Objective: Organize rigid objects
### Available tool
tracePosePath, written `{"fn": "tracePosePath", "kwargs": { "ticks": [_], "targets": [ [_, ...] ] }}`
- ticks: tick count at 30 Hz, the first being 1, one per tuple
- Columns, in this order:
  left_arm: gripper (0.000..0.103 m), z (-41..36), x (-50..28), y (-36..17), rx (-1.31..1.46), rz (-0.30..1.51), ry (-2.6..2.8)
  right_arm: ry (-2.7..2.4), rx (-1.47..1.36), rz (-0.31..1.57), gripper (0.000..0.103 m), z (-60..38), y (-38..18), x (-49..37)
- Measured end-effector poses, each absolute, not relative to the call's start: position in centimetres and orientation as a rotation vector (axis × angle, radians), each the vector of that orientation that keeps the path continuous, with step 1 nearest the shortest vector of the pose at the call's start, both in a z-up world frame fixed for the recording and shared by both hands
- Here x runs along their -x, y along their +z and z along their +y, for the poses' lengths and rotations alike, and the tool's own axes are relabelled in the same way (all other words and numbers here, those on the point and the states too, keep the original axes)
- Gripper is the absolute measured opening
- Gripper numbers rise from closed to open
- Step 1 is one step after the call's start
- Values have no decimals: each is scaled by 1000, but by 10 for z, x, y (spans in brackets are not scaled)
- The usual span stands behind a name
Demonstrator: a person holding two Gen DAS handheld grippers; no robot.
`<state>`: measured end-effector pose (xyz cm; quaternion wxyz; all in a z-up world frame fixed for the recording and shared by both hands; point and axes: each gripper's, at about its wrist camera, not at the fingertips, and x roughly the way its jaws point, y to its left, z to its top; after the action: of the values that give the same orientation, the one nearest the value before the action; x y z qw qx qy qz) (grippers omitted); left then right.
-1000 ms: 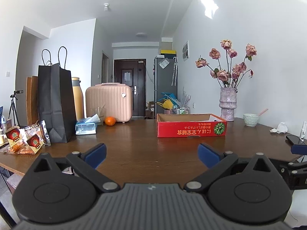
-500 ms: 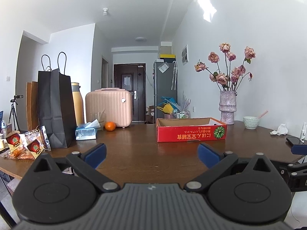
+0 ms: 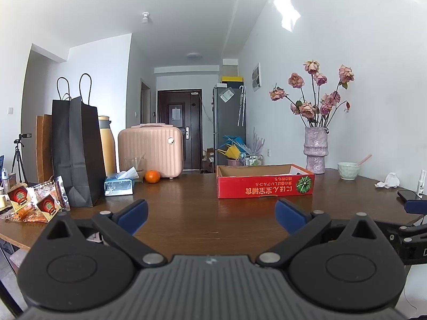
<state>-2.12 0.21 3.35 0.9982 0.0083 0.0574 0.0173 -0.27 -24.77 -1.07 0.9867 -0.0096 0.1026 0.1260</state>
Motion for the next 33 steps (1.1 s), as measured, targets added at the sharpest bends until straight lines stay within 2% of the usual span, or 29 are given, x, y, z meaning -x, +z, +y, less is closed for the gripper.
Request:
{"fn": "tracePosePath", "kwargs": {
  "ticks": [33],
  "targets": [
    [103, 1, 21, 32, -25, 108, 32, 257, 27, 207, 103, -247, -11, 2]
  ]
}}
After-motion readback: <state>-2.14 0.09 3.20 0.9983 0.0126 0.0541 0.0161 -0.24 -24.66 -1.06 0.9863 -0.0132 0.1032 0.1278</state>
